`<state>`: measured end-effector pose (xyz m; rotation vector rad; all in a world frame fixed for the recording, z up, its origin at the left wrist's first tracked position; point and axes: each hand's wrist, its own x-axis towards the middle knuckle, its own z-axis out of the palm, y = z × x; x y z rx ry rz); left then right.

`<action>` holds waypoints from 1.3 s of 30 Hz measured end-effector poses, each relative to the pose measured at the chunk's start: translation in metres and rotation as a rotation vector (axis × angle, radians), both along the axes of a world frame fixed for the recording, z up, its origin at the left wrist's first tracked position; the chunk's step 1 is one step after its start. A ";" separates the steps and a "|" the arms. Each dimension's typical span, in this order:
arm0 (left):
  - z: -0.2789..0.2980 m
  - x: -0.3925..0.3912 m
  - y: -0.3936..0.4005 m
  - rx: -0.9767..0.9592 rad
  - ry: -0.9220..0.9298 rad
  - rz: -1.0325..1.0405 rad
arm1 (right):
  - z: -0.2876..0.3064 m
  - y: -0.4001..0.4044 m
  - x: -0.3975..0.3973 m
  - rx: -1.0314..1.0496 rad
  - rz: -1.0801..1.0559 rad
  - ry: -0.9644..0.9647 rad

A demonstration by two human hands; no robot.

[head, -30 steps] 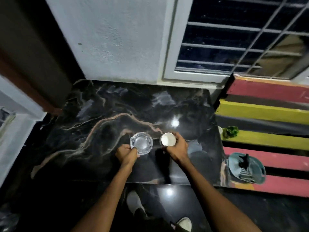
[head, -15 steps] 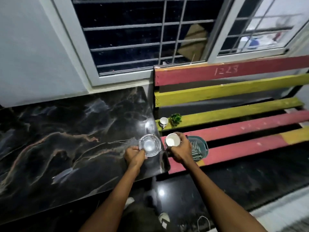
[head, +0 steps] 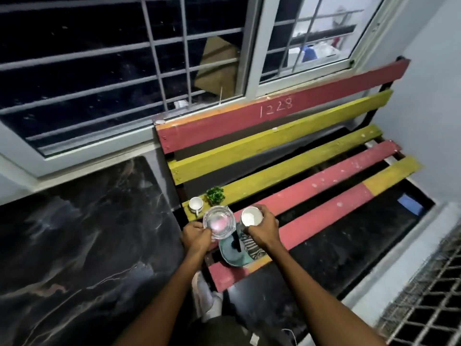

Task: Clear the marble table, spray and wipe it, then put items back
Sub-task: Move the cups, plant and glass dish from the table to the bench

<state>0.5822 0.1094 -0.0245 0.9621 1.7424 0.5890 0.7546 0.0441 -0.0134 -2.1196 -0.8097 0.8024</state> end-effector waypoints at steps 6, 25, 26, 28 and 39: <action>-0.010 0.053 0.032 -0.024 -0.012 0.013 | -0.008 0.033 0.052 -0.058 -0.009 -0.015; -0.137 0.229 0.122 -0.251 0.168 0.139 | -0.145 0.176 0.233 -0.219 0.279 0.039; -0.143 0.234 0.126 -0.258 0.177 0.137 | -0.153 0.181 0.237 -0.232 0.302 0.032; -0.158 0.245 0.136 -0.269 0.205 0.122 | -0.172 0.193 0.245 -0.252 0.342 0.024; -0.243 0.265 0.178 -0.280 0.328 0.082 | -0.262 0.232 0.266 -0.260 0.344 0.032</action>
